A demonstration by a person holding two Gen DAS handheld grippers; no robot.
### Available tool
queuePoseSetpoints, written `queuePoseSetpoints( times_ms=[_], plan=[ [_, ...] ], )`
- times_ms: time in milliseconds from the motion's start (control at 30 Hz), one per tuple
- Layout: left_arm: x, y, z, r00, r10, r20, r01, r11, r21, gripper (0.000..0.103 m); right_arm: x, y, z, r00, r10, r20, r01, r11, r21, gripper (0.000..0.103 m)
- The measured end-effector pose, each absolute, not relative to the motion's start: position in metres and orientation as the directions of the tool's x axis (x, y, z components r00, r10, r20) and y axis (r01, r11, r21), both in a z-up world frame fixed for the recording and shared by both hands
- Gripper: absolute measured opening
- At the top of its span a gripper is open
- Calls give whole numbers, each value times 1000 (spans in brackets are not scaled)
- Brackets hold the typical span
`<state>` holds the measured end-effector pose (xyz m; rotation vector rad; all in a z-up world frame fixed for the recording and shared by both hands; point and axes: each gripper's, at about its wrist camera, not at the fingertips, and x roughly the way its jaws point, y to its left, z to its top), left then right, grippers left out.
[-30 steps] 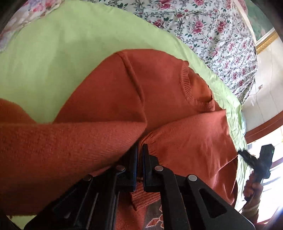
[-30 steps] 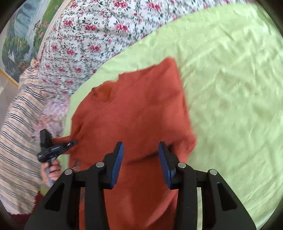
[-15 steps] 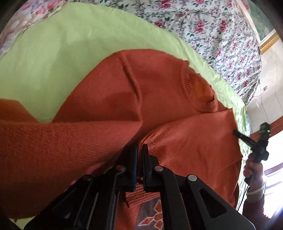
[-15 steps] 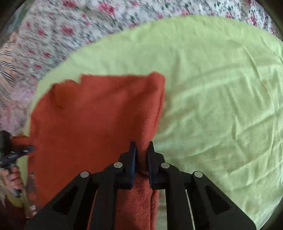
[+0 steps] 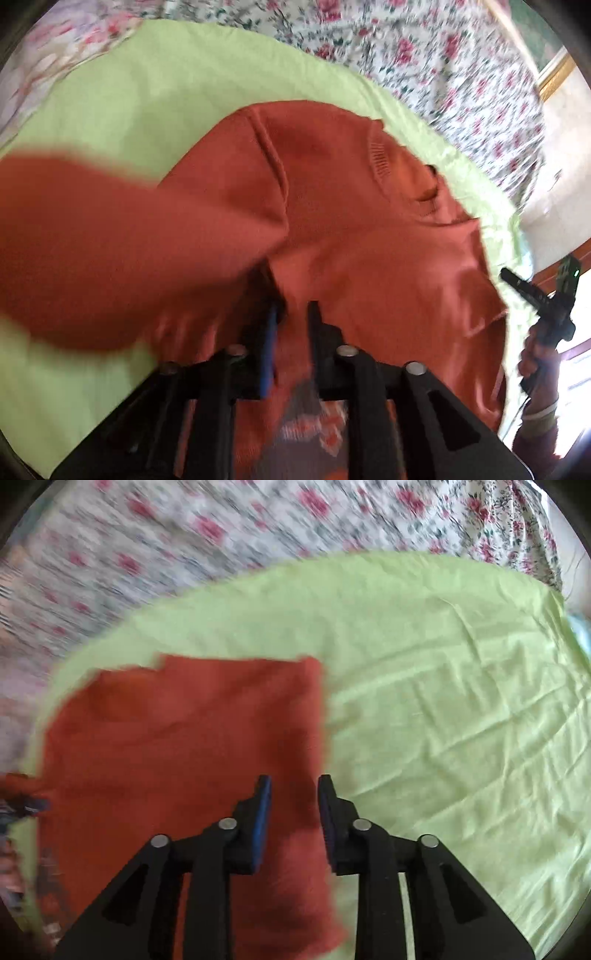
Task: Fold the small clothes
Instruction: 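Lift the held sleeve and fold it across the sweater front with the left tool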
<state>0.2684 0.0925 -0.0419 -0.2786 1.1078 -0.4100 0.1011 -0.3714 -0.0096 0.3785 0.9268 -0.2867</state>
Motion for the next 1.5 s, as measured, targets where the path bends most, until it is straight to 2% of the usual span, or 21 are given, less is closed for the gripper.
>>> queuePoseSetpoints(
  times_ms=[33, 67, 200, 400, 600, 667, 733, 767, 833, 867, 967, 1133, 1333, 1500],
  plan=[
    [257, 100, -40, 400, -465, -790, 169, 885, -435, 34, 94, -363, -7, 587, -51, -808, 378, 900, 218, 48],
    [241, 110, -38, 421, -475, -773, 152, 877, -456, 38, 89, -353, -6, 599, -22, -800, 354, 904, 240, 51],
    [206, 160, -33, 487, -484, -727, 37, 843, -536, 66, 74, -311, -16, 600, 132, -789, 260, 901, 348, 52],
    [208, 262, -32, 592, -451, -668, -188, 728, -659, 76, 61, -271, -29, 573, 203, -794, 205, 903, 378, 52],
    [255, 351, -63, 645, -367, -670, -401, 584, -706, 76, 57, -249, -35, 554, 227, -801, 187, 903, 386, 52],
    [273, 367, -68, 674, -355, -648, -411, 548, -728, 76, 59, -246, -39, 541, 230, -809, 186, 905, 381, 52],
    [287, 379, -67, 690, -326, -646, -415, 554, -722, 68, 61, -243, -41, 533, 230, -814, 188, 906, 379, 52],
    [294, 382, -63, 698, -298, -651, -414, 574, -707, 60, 62, -242, -42, 529, 232, -816, 189, 906, 380, 52],
    [311, 384, -58, 684, -263, -680, -411, 631, -658, 5, 63, -240, -44, 524, 232, -820, 190, 906, 378, 52],
    [319, 382, -57, 673, -250, -696, -412, 655, -633, 8, 63, -240, -44, 522, 231, -821, 192, 906, 377, 52],
    [318, 370, -40, 681, -212, -701, -377, 720, -583, 6, 61, -240, -44, 522, 234, -820, 190, 906, 379, 52],
    [284, 321, 21, 772, -257, -581, -162, 804, -572, 5, 56, -241, -40, 540, 237, -808, 190, 901, 391, 52],
    [262, 195, 84, 762, -444, -472, 167, 838, -519, 5, 50, -245, -35, 564, 241, -790, 195, 891, 410, 52],
    [251, 72, 89, 655, -590, -473, 379, 797, -471, 5, 39, -259, -29, 590, 220, -777, 224, 880, 419, 52]
  ],
)
